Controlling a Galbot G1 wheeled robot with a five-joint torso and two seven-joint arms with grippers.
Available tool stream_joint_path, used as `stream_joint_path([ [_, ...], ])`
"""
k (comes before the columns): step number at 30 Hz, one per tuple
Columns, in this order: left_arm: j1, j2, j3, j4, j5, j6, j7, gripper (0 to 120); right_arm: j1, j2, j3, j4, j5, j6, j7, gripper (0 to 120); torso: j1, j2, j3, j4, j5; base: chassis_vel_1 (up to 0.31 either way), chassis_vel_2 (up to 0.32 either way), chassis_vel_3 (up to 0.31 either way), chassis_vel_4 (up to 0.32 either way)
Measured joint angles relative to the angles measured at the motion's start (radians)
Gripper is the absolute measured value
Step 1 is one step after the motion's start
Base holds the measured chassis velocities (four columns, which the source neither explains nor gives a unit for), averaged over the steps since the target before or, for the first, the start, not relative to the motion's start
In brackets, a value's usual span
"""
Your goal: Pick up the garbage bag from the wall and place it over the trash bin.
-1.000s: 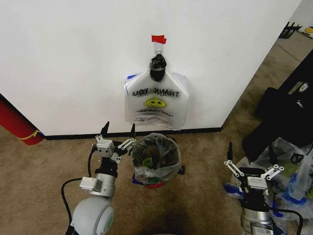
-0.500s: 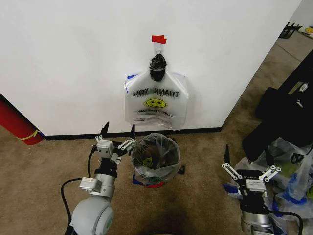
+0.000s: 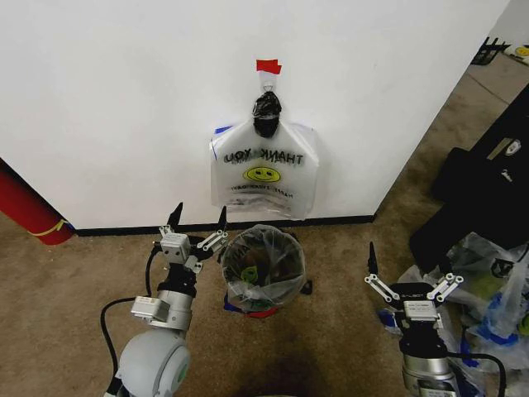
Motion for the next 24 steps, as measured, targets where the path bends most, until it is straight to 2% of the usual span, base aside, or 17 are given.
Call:
stream_joint_path([
  [24, -0.041, 0.002, 0.013, 0.05, -0.016, 0.005, 0.002, 100, 0.014, 0.0, -0.004, -0.015, -0.002, -0.002, -0.032, 100, 0.0, 0.0, 0.0, 0.0, 0.0001, 0.0, 0.0, 0.0, 0.0],
])
